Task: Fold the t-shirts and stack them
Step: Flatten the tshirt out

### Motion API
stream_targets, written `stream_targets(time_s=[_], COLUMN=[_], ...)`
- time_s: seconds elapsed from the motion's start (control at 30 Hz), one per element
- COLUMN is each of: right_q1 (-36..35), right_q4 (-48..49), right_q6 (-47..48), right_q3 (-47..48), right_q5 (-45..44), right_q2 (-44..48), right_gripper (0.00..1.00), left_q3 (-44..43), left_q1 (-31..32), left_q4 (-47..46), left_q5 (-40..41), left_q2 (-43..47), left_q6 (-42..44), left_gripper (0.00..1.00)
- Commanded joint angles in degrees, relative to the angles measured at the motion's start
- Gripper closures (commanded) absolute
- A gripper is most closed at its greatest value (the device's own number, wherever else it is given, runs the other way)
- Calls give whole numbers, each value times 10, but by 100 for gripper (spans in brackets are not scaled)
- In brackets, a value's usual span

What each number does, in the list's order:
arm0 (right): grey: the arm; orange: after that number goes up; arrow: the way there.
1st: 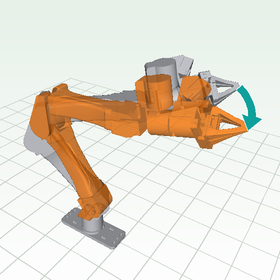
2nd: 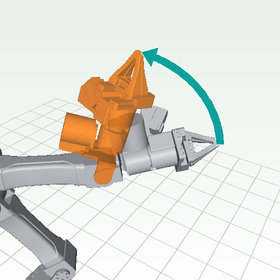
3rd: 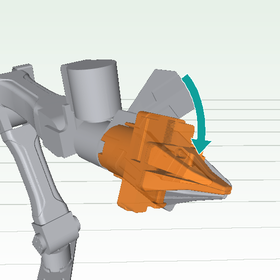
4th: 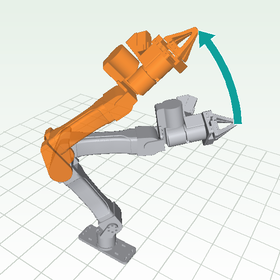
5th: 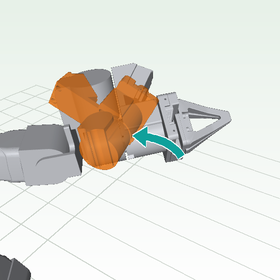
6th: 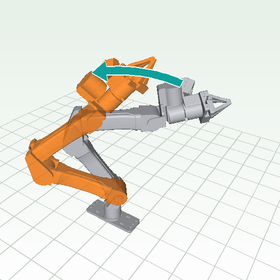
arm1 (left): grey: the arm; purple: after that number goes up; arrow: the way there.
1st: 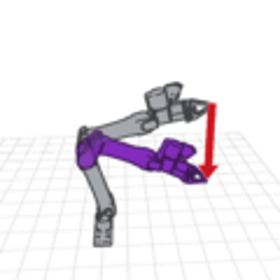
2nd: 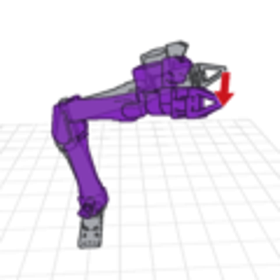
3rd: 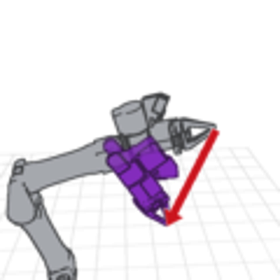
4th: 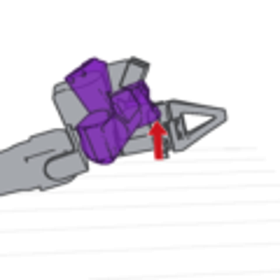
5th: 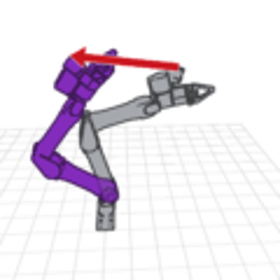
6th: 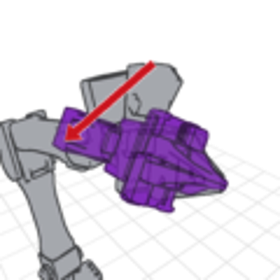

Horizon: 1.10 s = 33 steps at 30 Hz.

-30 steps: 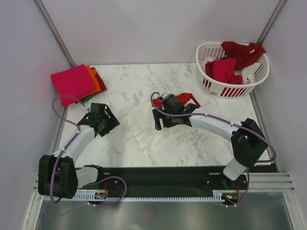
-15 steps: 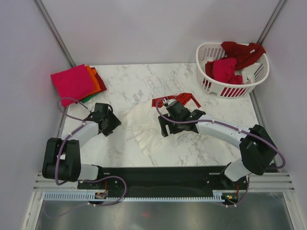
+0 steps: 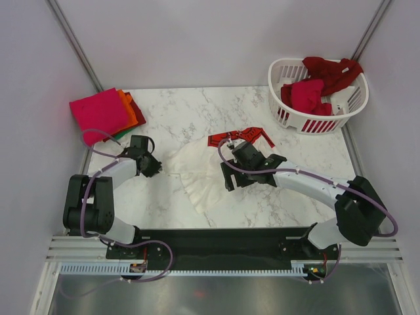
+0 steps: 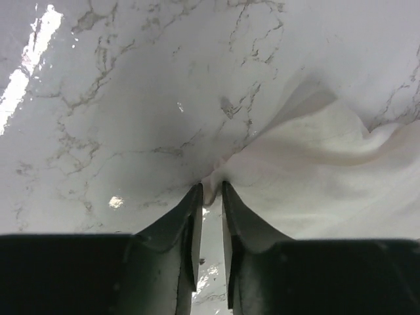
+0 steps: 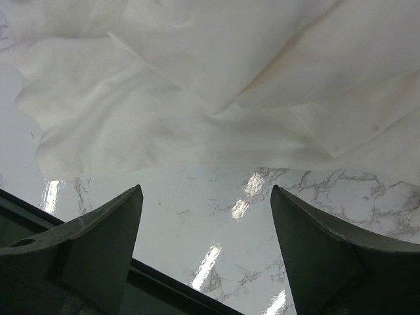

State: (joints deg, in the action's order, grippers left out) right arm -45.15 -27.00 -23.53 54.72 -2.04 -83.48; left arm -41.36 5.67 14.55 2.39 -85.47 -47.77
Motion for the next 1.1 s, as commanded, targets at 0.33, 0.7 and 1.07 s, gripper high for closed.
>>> stream_targets(time_s=[0.33, 0.7, 1.07], right_q1=[-21, -54, -70], right_q4=[23, -14, -45], right_q6=[1, 5, 20], right_q3=[93, 254, 330], right_q5=[-7, -102, -151], right_q2=[-56, -261, -351], right_gripper=[16, 29, 40], left_q3=[1, 8, 9], left_q1=[-4, -4, -4], left_q4=[-24, -37, -44], left_q5=[-10, -16, -21], left_q2=[-1, 3, -1], left_q6=[-7, -4, 1], left_gripper=[98, 98, 98])
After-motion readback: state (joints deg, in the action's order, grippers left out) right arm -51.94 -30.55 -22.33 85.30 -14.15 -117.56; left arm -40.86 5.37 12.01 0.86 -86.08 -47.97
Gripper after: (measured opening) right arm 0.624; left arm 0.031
